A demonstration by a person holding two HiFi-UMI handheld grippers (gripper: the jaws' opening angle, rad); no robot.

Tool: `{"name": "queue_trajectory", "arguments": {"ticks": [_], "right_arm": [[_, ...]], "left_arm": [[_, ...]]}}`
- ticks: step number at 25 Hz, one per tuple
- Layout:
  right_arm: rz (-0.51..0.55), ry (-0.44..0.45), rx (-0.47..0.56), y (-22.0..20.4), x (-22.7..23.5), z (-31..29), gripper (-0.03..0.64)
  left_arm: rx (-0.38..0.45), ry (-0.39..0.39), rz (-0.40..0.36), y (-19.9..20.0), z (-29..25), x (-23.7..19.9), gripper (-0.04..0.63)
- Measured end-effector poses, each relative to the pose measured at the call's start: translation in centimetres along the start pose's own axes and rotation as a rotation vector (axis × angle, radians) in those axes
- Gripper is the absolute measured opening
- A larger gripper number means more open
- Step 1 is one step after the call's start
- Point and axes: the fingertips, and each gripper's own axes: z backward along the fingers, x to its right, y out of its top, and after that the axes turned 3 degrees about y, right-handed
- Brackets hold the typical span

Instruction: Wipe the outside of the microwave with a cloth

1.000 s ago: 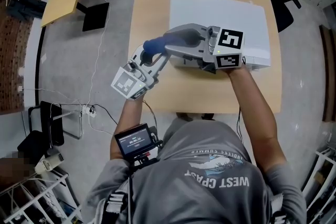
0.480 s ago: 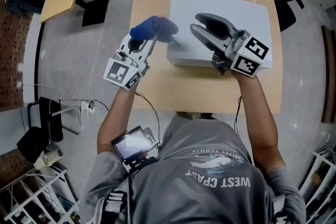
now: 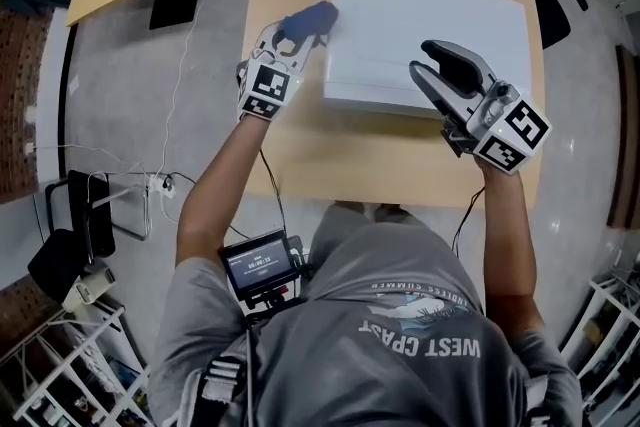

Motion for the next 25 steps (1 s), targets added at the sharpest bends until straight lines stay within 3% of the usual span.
{"name": "queue_trajectory", "arguments": {"ticks": [3,16,25], "right_arm": [[-0.001,-0.014,-0.026,-1.2,0.2,0.0,0.158],[-0.032,-0.061,-0.059,-3.4,1.4,0.9,0.158],[-0.026,-0.052,-0.078,-4.9,0.5,-0.3,0.158]], "left_arm": [[-0.012,-0.016,-0.019,-1.1,-1.3,1.4,0.067],[-0.103,-0.063,0.065,-7.2,-4.6,4.0,0.064],[-0.206,-0.154,0.008,-13.4,-5.5,6.9,0.064]]}}
